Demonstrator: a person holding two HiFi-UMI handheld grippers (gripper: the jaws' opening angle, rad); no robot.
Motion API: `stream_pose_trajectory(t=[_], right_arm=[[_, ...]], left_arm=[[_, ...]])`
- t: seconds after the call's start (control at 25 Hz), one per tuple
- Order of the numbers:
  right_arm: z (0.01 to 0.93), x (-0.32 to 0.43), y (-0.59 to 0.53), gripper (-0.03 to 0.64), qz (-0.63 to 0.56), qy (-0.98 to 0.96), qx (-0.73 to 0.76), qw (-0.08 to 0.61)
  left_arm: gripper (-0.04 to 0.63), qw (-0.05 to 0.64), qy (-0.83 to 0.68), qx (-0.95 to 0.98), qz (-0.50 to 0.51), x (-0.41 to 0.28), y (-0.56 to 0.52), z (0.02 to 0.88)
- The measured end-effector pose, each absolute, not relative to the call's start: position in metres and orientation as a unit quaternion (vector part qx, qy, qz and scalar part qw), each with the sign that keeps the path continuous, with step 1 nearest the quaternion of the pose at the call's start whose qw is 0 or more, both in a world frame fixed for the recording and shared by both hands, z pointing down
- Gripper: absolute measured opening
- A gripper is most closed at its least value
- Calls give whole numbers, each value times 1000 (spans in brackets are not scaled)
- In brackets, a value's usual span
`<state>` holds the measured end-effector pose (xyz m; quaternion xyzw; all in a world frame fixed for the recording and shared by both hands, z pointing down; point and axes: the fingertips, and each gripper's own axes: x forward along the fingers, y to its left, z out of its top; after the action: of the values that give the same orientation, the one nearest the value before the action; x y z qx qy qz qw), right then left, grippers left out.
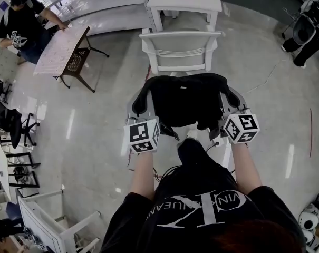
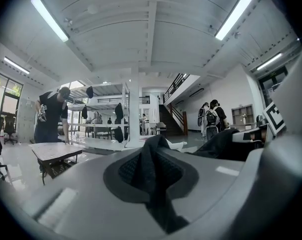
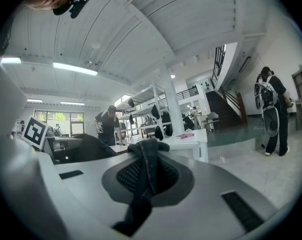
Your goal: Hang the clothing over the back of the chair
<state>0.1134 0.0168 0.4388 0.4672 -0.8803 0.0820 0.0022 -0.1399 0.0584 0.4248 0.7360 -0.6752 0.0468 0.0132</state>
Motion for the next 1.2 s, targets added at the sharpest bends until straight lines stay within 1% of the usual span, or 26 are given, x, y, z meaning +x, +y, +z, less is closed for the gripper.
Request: stream_pose_trajectory(t=[0.32,0.84,1.2], right_arm=[[440,90,-38,21,87,-886,456,0],[425,65,-123,21,74,-899,433,-1],[392,45,-176,21,59,-906,419,-28]], left_arm=[[38,10,-666,744,59,-148,0,420],[38,4,-660,750,48,-149,-92,408],[38,-31,-642,766,30,-137,-153,375]])
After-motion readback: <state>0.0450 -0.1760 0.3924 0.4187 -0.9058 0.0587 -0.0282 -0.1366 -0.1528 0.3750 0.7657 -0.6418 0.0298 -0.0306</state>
